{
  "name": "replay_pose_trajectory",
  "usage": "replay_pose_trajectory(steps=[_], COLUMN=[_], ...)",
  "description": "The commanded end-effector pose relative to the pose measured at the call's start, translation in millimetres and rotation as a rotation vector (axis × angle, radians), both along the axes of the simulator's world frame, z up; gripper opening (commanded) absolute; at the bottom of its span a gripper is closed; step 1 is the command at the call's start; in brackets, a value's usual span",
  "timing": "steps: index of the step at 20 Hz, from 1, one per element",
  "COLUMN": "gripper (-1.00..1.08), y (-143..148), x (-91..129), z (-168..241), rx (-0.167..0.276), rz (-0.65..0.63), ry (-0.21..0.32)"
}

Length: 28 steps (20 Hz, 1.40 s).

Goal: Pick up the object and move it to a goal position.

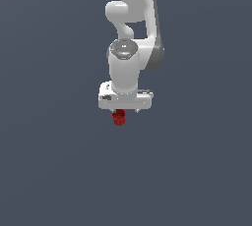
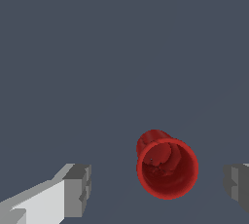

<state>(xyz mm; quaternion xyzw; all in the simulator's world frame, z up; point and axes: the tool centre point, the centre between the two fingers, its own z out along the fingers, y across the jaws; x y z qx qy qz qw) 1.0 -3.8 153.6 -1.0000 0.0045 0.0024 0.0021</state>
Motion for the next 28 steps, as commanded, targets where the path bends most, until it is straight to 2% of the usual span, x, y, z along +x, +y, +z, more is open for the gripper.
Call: replay_pose_trajectory(steps=[1,14,21,28], gripper=[1.0,1.0,1.0,1.0], y=[0,-5,-7,-13], x=[0,9,7,-2], z=[0,16,11,-4], rx=[0.0,0.004,0.003,-0.001], rz=[0.0,0.03,0.05,0.129], ry=[0.0,-0.03,-0.027,-0.023])
